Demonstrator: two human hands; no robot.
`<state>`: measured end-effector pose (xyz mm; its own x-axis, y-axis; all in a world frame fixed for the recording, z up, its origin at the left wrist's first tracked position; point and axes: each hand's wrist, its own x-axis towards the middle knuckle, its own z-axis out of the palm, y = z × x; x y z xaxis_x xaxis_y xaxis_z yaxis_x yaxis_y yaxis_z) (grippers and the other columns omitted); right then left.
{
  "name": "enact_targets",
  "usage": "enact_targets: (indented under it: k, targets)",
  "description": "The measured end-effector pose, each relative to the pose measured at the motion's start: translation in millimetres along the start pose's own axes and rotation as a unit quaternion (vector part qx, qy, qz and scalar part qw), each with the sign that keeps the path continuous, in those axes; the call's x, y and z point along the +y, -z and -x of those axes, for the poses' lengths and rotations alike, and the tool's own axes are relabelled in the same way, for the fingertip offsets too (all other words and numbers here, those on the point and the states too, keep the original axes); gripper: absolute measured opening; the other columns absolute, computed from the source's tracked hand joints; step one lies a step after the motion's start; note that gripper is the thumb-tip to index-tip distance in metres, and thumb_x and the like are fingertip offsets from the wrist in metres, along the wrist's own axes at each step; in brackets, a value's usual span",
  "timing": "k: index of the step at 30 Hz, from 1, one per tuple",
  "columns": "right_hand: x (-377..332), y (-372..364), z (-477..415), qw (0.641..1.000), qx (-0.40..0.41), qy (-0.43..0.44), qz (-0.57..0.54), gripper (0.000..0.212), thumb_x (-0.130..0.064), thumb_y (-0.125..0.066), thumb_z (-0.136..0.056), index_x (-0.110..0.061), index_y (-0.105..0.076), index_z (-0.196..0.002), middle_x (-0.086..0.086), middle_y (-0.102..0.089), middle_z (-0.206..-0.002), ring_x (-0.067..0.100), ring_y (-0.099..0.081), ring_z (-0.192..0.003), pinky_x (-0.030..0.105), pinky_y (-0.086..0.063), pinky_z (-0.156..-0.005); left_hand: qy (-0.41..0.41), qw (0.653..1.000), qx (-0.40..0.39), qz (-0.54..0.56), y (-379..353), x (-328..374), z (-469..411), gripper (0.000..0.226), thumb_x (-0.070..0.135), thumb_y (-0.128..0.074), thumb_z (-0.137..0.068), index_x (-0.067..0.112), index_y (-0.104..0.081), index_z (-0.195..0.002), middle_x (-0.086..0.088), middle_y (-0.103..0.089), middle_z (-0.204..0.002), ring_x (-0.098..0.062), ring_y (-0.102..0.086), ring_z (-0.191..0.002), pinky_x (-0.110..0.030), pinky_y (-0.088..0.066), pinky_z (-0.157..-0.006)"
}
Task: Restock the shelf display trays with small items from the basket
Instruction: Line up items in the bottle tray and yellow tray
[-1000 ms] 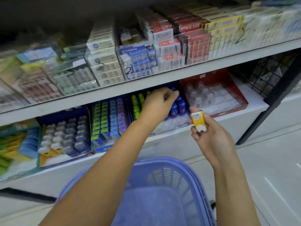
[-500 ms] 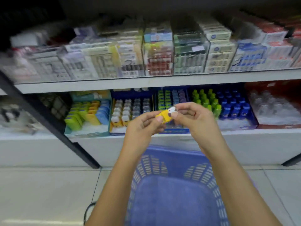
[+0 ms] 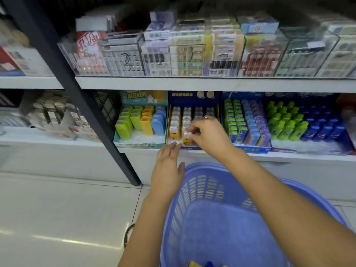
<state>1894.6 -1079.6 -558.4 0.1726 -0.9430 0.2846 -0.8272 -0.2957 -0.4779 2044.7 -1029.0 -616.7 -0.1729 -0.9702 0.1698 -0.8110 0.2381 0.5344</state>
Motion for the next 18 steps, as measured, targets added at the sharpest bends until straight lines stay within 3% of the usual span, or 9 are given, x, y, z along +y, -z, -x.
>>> enact_targets:
  k: [6, 10, 12, 14, 16, 18]
  targets:
    - [-13, 2, -15, 0.99, -0.054, 0.02, 0.129, 0.015, -0.022, -0.063, -0.086, -0.009, -0.07, -0.088, 0.012, -0.068, -0.093, 0.027, -0.05, -0.101, 0.036, -0.041, -0.09, -0.001, 1.0, -0.003, 0.02, 2, -2, 0, 0.055, 0.018, -0.054, -0.093, 0.017, -0.037, -0.145, 0.0, -0.034, -0.151, -0.017, -0.02, -0.142, -0.025, -0.019, -0.113]
    - [-17, 10, -12, 0.979, -0.069, 0.048, 0.184, 0.027, -0.025, -0.053, -0.093, -0.01, -0.068, -0.109, 0.01, -0.061, -0.112, 0.026, -0.041, -0.117, 0.034, -0.035, -0.095, -0.009, 1.0, -0.01, 0.028, 11, 4, 4, 0.048, 0.019, -0.053, -0.094, 0.013, -0.043, -0.141, -0.002, -0.04, -0.148, -0.018, -0.027, -0.14, -0.023, -0.021, -0.111]
    - [-16, 13, 4, 0.98, -0.069, 0.073, 0.17, 0.029, -0.024, -0.051, -0.095, -0.009, -0.067, -0.114, 0.01, -0.054, -0.117, 0.025, -0.042, -0.114, 0.032, -0.036, -0.092, -0.012, 0.998, 0.03, 0.056, 16, 12, 9, 0.034, 0.017, -0.054, -0.093, 0.011, -0.057, -0.126, -0.006, -0.056, -0.129, -0.022, -0.048, -0.122, -0.029, -0.037, -0.102]
    - [-5, 11, 33, 0.992, -0.074, 0.05, 0.086, 0.025, -0.022, -0.058, -0.091, -0.009, -0.069, -0.108, 0.01, -0.053, -0.11, 0.025, -0.05, -0.102, 0.036, -0.042, -0.088, 0.009, 0.996, 0.035, 0.079, 15, 21, 13, 0.017, 0.016, -0.055, -0.091, 0.013, -0.067, -0.102, -0.005, -0.066, -0.101, -0.022, -0.061, -0.094, -0.035, -0.05, -0.083]
    - [17, -1, 73, 0.987, -0.154, 0.002, 0.043, 0.018, -0.022, -0.065, -0.084, -0.012, -0.072, -0.097, 0.009, -0.061, -0.101, 0.025, -0.058, -0.095, 0.033, -0.045, -0.083, 0.032, 0.998, -0.053, 0.032, 1, 25, 17, 0.013, 0.016, -0.057, -0.087, 0.014, -0.069, -0.091, -0.005, -0.071, -0.091, -0.024, -0.064, -0.087, -0.035, -0.051, -0.078]
    - [42, -24, 119, 0.946, -0.313, -0.065, 0.058, 0.022, -0.026, -0.072, -0.077, -0.015, -0.071, -0.097, 0.006, -0.068, -0.099, 0.022, -0.061, -0.097, 0.026, -0.044, -0.078, 0.036, 0.977, -0.209, -0.027, -29, 29, 27, 0.016, 0.013, -0.06, -0.084, 0.013, -0.07, -0.097, -0.008, -0.071, -0.099, -0.023, -0.064, -0.097, -0.031, -0.049, -0.083]
